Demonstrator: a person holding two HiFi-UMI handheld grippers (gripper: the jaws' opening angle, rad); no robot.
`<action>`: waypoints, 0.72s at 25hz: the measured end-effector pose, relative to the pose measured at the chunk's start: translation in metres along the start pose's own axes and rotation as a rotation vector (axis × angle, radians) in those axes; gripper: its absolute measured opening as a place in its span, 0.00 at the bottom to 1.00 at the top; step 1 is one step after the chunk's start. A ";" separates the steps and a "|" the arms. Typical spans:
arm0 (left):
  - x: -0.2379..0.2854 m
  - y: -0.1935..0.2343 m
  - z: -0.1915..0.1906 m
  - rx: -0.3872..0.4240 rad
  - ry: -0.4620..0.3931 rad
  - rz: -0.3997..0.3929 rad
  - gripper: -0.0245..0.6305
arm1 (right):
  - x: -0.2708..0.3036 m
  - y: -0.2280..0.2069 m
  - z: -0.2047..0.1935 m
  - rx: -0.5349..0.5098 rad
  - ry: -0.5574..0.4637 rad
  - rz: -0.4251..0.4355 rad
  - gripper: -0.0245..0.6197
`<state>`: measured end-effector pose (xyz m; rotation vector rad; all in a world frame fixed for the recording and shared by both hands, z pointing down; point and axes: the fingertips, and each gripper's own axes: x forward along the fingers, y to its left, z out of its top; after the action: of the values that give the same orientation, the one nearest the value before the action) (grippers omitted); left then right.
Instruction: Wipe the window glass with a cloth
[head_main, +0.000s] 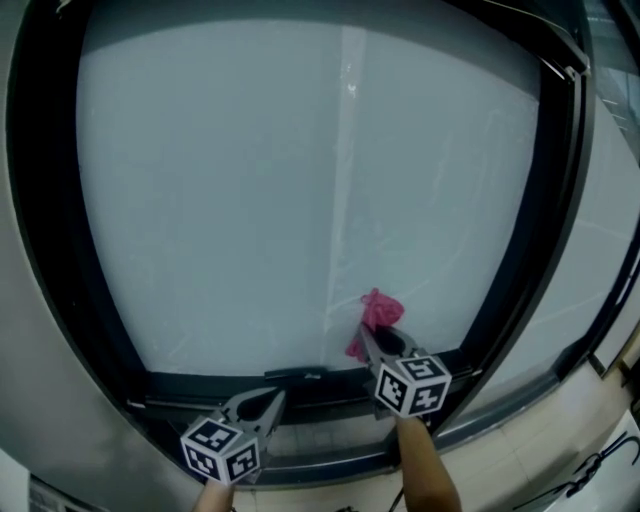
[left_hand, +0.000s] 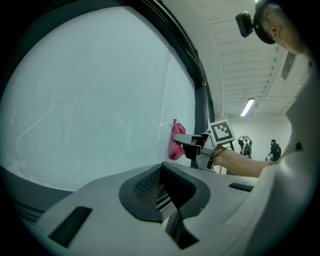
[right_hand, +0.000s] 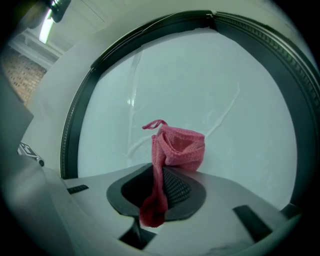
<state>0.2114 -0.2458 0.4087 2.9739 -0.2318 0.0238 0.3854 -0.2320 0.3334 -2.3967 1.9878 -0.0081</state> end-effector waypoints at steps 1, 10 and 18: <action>-0.001 0.001 0.002 0.008 -0.002 0.002 0.05 | 0.000 0.001 0.009 -0.012 -0.013 0.000 0.12; 0.000 0.009 0.019 0.082 -0.011 0.016 0.05 | 0.001 0.005 0.064 -0.121 -0.063 -0.001 0.12; 0.009 0.019 0.033 0.123 0.002 0.057 0.05 | 0.002 0.007 0.128 -0.221 -0.141 -0.013 0.12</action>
<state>0.2178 -0.2712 0.3789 3.0884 -0.3270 0.0495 0.3814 -0.2330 0.2054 -2.4571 2.0036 0.3886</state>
